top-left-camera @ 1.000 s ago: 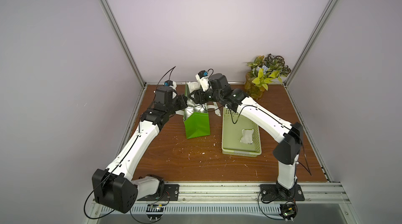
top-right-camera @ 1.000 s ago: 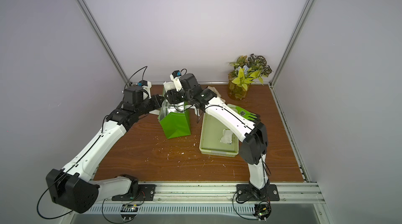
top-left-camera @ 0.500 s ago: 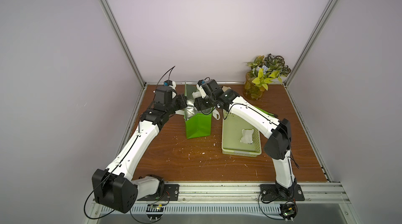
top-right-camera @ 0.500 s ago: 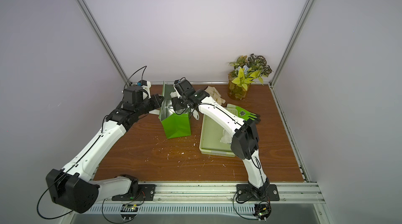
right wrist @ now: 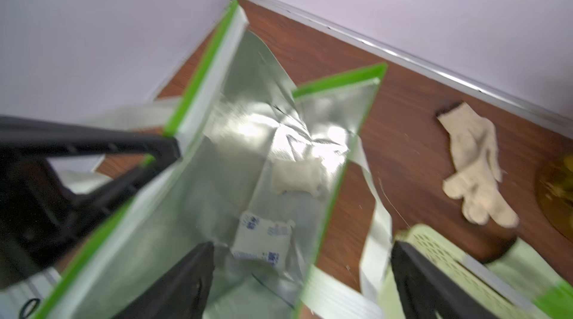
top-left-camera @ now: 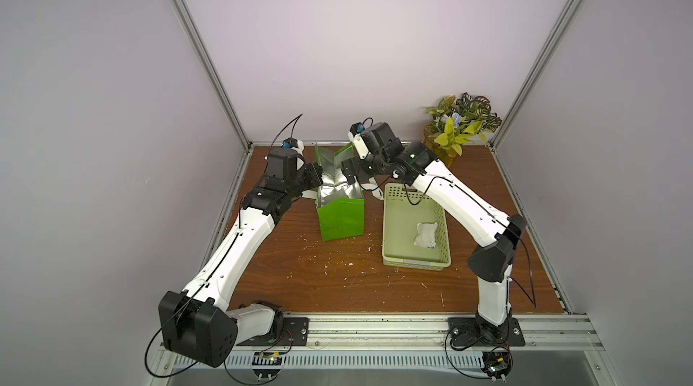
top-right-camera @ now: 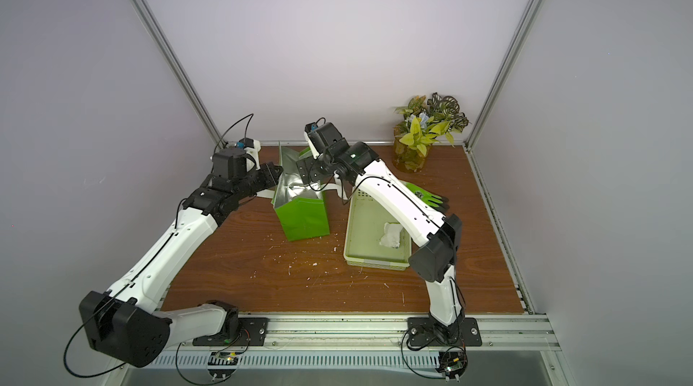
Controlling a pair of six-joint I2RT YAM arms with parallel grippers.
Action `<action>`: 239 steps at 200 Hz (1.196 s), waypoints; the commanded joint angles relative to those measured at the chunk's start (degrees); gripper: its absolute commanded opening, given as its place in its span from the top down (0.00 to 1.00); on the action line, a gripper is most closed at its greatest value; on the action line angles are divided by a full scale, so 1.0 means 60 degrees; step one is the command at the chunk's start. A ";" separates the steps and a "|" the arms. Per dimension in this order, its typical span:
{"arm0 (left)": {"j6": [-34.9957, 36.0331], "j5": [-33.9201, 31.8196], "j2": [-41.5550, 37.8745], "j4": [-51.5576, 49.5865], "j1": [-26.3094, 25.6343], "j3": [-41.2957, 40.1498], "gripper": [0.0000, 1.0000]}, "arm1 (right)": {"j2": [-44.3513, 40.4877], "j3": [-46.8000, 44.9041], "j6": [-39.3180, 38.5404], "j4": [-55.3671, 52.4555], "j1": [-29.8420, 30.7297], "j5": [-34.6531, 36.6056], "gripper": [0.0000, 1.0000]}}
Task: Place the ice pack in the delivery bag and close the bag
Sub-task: Place the ice pack in the delivery bag, then pick up the ice pack from the bin.
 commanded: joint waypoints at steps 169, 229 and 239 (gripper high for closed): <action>0.0372 0.0086 0.0148 0.0267 0.0088 0.0031 1.00 | -0.2901 -1.0182 0.5518 0.1060 -0.1907 0.1025 0.10; 0.0359 0.0071 0.0208 0.0155 0.0082 0.0090 1.00 | -0.2079 -1.0157 0.4847 0.1803 -0.2308 0.1387 0.14; 0.0359 0.0057 0.0198 0.0120 0.0091 0.0115 1.00 | -0.1892 -1.0142 0.4766 0.1878 -0.2323 0.1299 0.19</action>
